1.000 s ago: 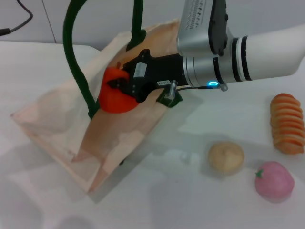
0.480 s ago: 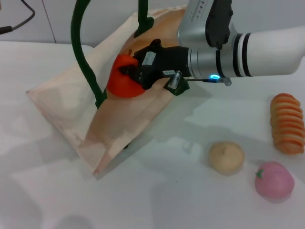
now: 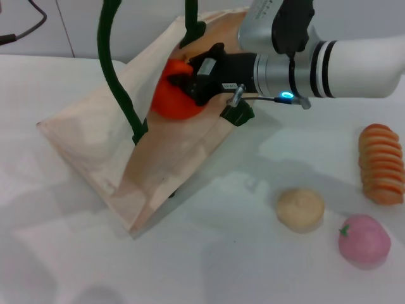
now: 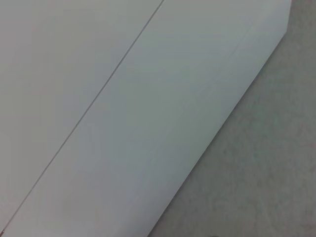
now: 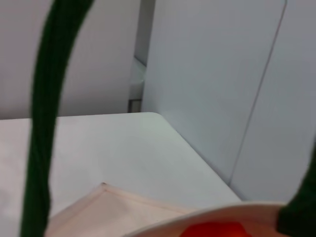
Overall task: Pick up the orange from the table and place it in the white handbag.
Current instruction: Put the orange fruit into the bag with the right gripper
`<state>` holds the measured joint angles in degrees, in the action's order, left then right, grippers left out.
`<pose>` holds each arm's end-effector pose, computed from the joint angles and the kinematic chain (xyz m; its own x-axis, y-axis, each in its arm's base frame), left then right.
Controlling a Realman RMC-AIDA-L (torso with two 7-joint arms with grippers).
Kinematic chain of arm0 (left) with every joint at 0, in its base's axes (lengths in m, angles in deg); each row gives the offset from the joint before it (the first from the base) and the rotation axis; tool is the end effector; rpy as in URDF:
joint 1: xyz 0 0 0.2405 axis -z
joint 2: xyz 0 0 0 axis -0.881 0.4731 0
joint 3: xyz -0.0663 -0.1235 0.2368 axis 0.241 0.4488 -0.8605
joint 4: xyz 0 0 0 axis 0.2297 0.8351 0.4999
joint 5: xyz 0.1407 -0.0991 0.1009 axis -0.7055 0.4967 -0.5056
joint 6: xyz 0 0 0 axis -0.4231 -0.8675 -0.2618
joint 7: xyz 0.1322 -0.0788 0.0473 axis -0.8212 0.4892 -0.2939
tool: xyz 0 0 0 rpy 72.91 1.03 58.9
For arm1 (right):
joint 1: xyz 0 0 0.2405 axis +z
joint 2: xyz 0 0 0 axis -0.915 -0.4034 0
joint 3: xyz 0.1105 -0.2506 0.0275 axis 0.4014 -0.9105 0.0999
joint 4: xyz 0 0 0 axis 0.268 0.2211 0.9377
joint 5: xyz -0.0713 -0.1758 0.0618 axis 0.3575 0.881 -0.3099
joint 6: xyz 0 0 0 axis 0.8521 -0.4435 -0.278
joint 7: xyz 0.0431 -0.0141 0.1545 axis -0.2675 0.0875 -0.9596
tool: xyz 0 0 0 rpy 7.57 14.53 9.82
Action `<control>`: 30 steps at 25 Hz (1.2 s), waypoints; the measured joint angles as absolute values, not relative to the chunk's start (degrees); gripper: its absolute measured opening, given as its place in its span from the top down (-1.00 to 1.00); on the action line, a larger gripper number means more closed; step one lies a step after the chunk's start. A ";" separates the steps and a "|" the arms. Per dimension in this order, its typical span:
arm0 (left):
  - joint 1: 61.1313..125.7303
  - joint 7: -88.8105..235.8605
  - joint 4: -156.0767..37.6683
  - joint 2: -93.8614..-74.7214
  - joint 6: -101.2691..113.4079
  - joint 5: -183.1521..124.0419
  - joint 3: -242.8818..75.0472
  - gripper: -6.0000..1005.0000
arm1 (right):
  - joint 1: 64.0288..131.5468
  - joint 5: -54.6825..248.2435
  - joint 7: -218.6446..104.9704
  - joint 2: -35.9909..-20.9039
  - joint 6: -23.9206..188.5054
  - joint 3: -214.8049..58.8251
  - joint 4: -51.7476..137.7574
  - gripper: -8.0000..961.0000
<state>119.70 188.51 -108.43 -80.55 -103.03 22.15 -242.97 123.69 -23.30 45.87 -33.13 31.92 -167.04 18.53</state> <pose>-0.1566 0.4068 0.1219 0.4134 0.5247 0.7442 0.6186 -0.7616 0.1932 0.0925 0.4467 -0.1188 0.9519 -0.0442 -0.3033 -0.1575 -0.9194 -0.3603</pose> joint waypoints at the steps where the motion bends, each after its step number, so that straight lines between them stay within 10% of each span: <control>1: 119.71 188.51 -108.43 -80.55 -103.03 22.15 -242.97 0.72 | 123.75 -23.44 45.89 -33.15 32.63 -167.05 18.56 0.83; 30: 120.82 188.44 -106.13 -80.29 -102.94 22.39 -242.97 0.72 | 126.71 -30.52 46.78 -33.24 41.86 -175.31 18.81 0.81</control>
<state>120.82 188.44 -106.13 -80.29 -102.94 22.39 -242.97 126.71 -30.52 46.78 -33.24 41.86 -175.31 18.81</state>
